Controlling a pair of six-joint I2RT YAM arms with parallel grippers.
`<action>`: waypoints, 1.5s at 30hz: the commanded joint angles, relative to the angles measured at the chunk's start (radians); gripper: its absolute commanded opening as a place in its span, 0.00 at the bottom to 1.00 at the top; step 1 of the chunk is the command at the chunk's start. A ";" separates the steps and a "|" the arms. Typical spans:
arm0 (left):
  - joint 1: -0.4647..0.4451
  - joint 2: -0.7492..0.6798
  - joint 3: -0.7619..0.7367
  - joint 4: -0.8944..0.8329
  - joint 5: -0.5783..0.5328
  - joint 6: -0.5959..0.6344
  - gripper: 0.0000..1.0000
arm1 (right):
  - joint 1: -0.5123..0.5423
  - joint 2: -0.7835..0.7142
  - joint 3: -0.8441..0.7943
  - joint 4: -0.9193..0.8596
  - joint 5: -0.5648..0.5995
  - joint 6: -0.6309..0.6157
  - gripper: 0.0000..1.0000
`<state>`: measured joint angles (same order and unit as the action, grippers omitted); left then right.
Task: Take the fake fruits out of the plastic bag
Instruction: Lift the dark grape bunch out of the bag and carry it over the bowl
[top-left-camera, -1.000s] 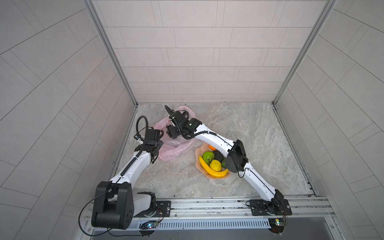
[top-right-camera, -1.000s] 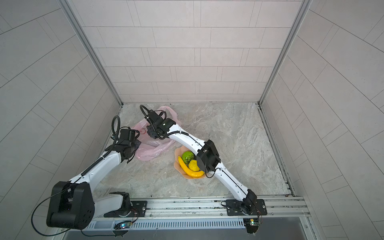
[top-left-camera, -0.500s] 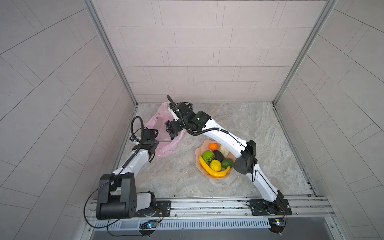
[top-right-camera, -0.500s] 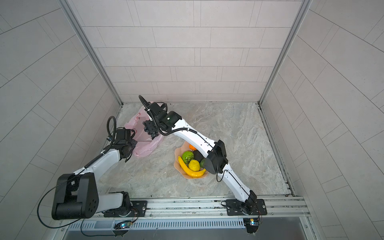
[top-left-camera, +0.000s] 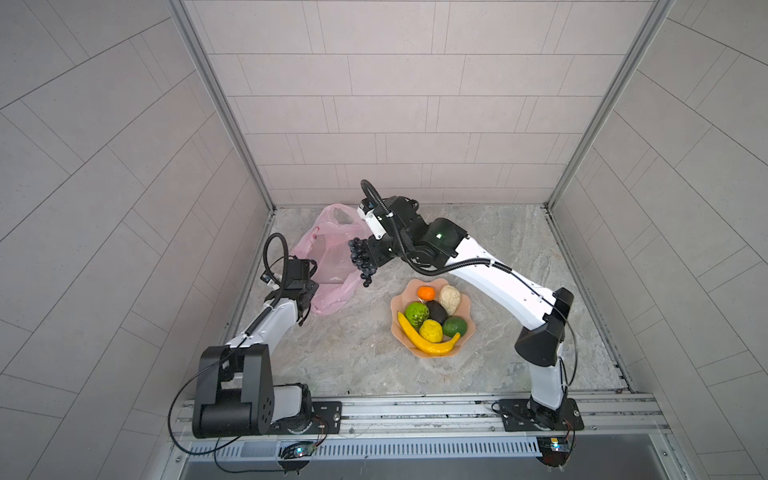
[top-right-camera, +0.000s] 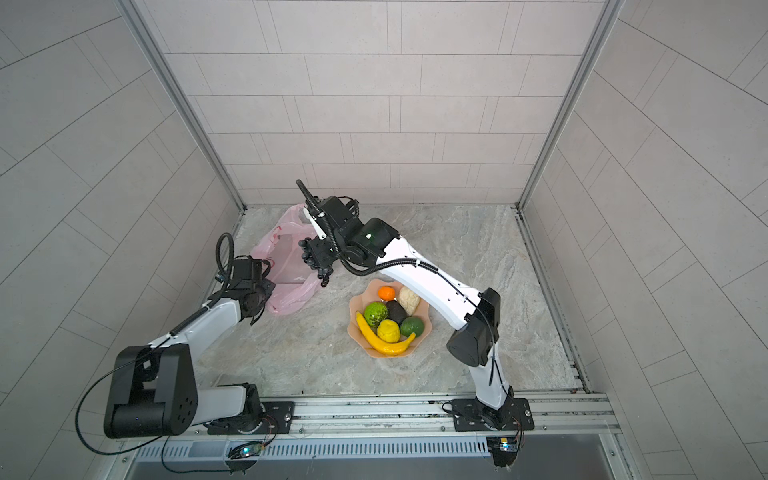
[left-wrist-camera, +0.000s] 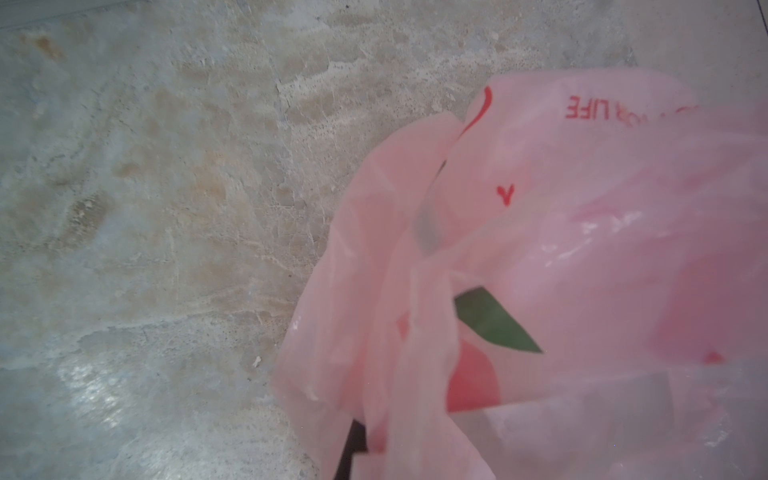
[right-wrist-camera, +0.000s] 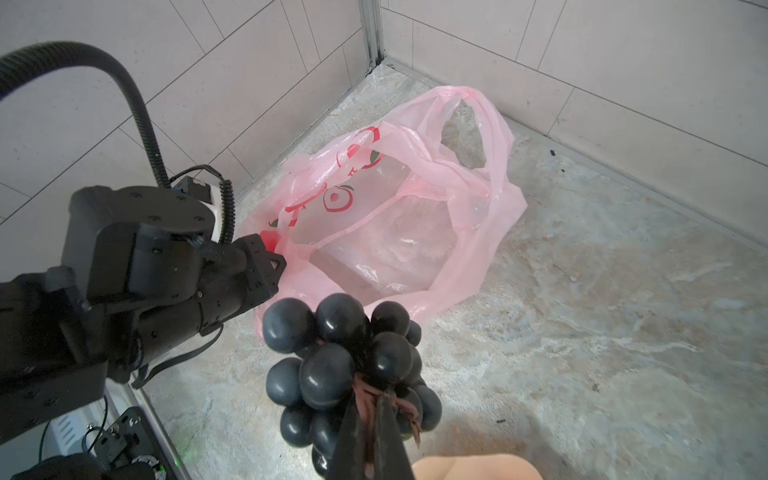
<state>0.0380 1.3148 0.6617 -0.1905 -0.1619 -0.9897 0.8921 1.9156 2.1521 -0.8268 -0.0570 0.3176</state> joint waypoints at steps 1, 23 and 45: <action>0.002 0.006 -0.011 -0.002 -0.012 0.016 0.00 | 0.009 -0.094 -0.077 0.027 0.022 0.004 0.00; 0.002 0.018 0.003 -0.014 0.004 0.025 0.00 | 0.043 -0.454 -0.650 0.121 0.048 0.125 0.00; 0.000 0.029 0.013 -0.021 0.005 0.031 0.00 | 0.130 -0.546 -0.744 0.080 0.072 0.178 0.00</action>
<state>0.0380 1.3319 0.6617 -0.1917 -0.1501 -0.9688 1.0138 1.3987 1.4300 -0.7288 -0.0132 0.4767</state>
